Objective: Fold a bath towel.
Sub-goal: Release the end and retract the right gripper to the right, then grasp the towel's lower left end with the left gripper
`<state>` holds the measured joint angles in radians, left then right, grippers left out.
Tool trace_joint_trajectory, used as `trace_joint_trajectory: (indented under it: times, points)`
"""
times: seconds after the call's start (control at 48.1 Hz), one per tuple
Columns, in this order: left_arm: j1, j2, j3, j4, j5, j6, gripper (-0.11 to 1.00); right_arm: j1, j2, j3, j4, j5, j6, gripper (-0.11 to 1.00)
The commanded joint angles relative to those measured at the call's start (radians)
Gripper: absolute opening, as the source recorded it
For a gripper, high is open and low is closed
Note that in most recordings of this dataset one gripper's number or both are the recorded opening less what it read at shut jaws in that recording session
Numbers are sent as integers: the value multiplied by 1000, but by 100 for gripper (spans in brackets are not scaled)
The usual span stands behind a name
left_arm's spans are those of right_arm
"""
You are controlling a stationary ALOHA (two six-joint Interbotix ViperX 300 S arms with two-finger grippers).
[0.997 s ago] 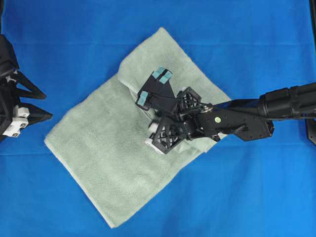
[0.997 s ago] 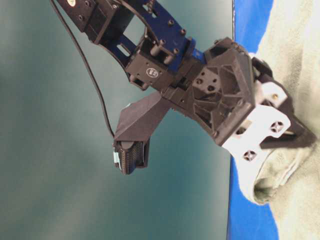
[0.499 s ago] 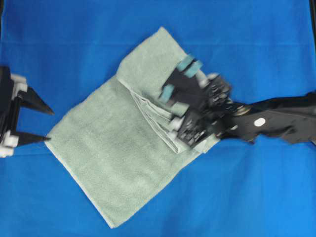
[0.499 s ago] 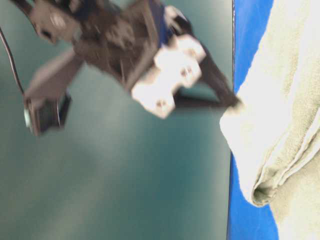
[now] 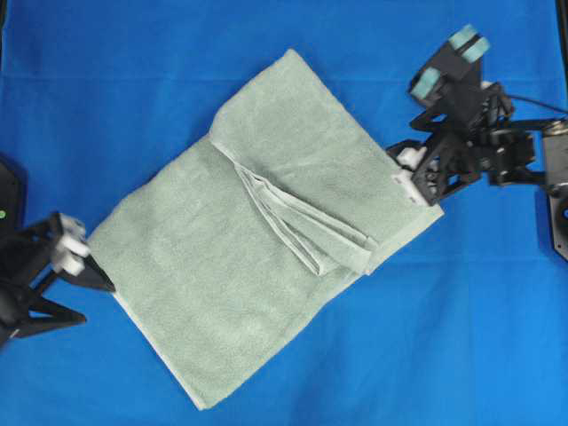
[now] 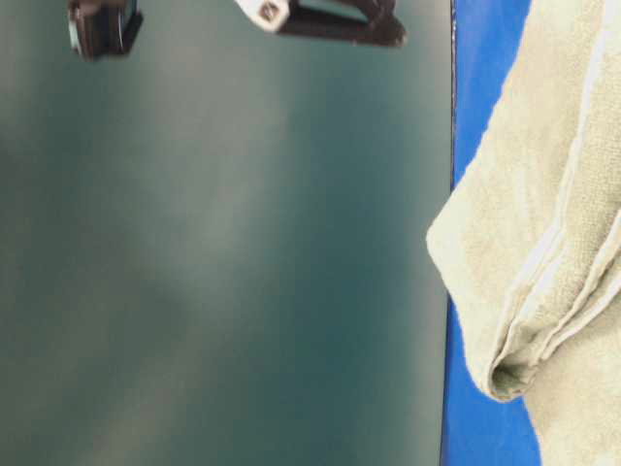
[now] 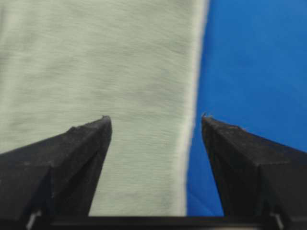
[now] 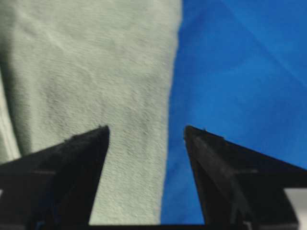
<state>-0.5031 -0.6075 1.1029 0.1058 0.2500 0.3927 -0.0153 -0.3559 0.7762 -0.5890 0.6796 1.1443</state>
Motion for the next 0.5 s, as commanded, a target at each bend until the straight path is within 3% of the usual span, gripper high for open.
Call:
trace_joint_trajectory:
  times: [0.0,0.187,0.478]
  points:
    - [-3,74,-54,-5,35,3,72,-14,-28,6,15,-17,-2,64]
    - [-3,235,-146,-3,129,23,72,-15,-18,8,23,-17,-2,64]
    - [17,472,-225,9,80,77,72,-15,-15,17,23,-17,-2,64]
